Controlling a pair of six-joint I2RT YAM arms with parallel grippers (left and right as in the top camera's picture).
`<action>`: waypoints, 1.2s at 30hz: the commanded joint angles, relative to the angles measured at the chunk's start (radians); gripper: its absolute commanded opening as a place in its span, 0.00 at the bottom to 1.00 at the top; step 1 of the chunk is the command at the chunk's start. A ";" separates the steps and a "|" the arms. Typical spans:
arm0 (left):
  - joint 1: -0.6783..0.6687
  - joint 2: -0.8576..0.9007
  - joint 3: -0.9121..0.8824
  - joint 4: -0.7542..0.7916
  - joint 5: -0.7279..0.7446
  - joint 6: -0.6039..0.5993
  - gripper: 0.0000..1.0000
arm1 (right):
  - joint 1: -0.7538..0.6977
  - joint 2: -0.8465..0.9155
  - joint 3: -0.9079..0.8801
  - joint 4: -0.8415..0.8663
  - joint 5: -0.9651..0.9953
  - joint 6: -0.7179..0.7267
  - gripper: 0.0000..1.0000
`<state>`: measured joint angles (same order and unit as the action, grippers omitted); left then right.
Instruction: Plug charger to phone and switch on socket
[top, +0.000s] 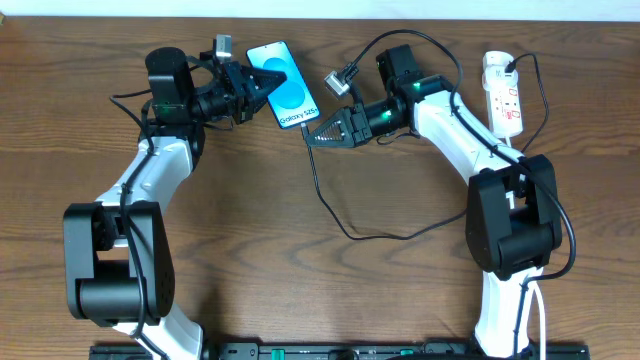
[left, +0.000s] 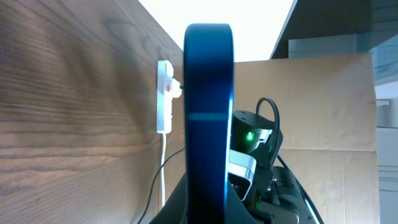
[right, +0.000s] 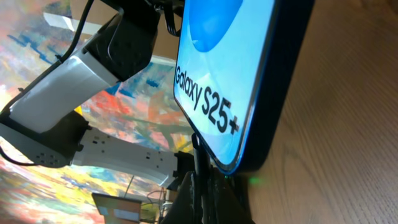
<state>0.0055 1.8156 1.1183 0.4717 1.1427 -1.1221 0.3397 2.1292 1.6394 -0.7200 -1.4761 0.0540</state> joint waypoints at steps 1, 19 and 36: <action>-0.002 -0.026 -0.002 0.009 0.038 0.002 0.07 | 0.002 -0.001 0.000 0.007 0.008 0.021 0.01; -0.003 -0.026 -0.002 0.009 0.039 0.002 0.07 | 0.019 0.000 0.000 0.048 0.026 0.074 0.01; -0.002 -0.026 -0.002 0.025 0.069 0.011 0.07 | 0.008 0.000 0.000 0.047 -0.087 0.054 0.01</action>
<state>0.0067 1.8156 1.1183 0.4774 1.1492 -1.1259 0.3538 2.1292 1.6394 -0.6796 -1.5009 0.1150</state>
